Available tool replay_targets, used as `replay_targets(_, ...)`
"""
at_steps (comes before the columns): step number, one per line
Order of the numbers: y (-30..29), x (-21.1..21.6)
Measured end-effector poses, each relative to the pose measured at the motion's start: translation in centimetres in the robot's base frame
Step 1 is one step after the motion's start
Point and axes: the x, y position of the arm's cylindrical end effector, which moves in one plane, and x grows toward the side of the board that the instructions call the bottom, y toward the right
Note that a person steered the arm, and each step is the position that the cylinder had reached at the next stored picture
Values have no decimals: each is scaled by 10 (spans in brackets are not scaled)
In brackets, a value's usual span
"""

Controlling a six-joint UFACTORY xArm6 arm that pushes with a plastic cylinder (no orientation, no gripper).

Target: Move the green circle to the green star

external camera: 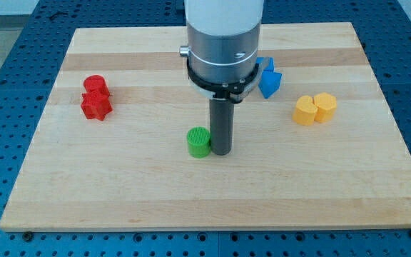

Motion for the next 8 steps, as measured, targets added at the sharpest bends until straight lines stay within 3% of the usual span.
replay_targets(3, -60, -33)
replay_targets(6, -82, 13)
replay_targets(8, -112, 14)
